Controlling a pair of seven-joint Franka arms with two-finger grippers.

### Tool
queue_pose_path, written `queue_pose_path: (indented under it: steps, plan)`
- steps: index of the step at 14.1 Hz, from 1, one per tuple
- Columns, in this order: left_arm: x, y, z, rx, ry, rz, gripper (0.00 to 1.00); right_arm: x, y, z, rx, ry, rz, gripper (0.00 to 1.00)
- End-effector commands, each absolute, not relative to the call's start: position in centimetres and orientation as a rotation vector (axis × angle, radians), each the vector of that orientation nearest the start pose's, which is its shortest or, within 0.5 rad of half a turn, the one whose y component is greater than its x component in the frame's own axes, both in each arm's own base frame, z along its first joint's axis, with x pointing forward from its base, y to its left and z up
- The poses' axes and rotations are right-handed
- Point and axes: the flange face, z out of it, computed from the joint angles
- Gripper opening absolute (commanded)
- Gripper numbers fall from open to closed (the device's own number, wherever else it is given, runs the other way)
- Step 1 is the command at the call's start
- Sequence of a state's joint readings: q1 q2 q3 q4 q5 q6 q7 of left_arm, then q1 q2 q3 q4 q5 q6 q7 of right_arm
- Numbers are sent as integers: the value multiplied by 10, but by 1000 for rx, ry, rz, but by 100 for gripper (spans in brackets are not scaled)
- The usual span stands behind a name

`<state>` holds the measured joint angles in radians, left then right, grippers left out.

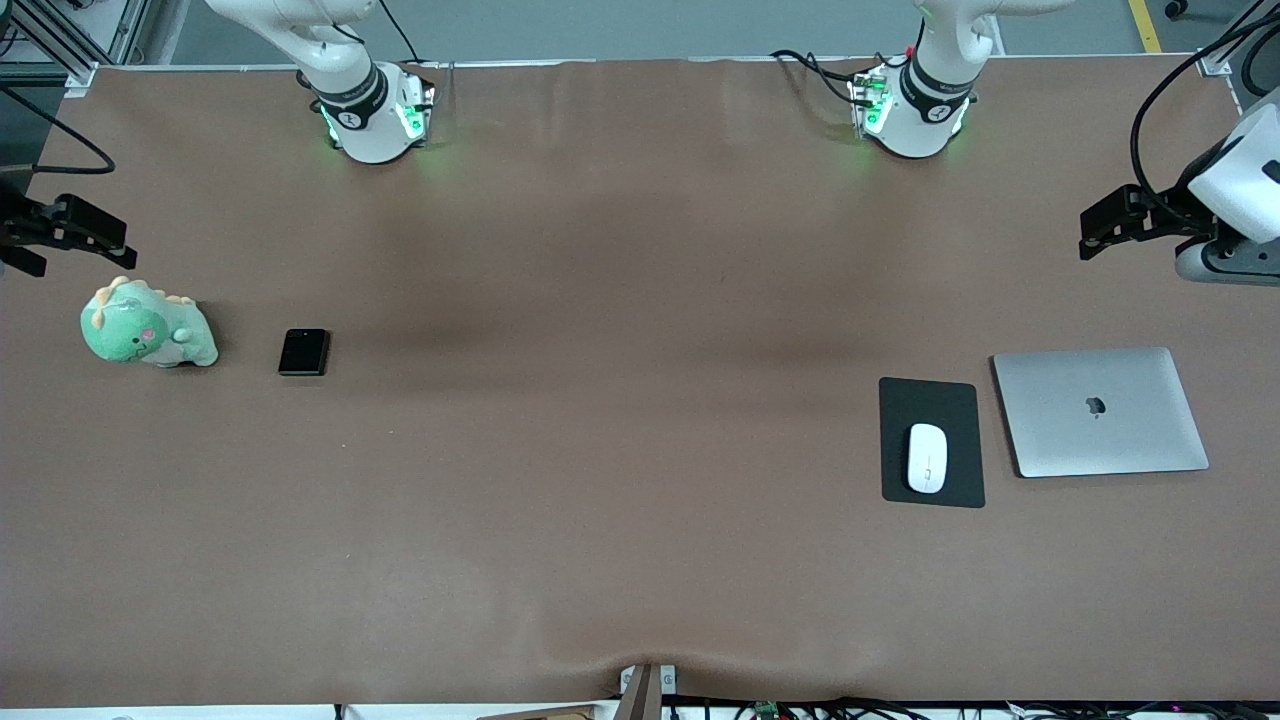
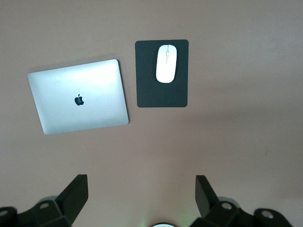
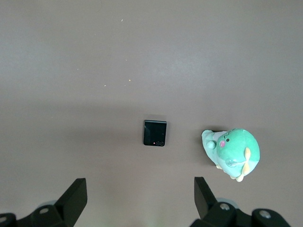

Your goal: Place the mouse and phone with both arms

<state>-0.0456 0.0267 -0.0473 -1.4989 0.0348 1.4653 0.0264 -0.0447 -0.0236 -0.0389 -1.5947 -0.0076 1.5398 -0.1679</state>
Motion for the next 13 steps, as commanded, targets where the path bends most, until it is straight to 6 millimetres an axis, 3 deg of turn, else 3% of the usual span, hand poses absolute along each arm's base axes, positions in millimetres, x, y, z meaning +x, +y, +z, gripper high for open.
queue_pose_path:
  steps: [1, 13]
  plan:
    - [551, -47, 638, -3104, 223, 78, 100, 536, -45, 631, -3152, -130, 34, 100]
    - [551, -46, 638, -3104, 216, 80, 100, 535, -47, 628, -3150, -125, 58, 100]
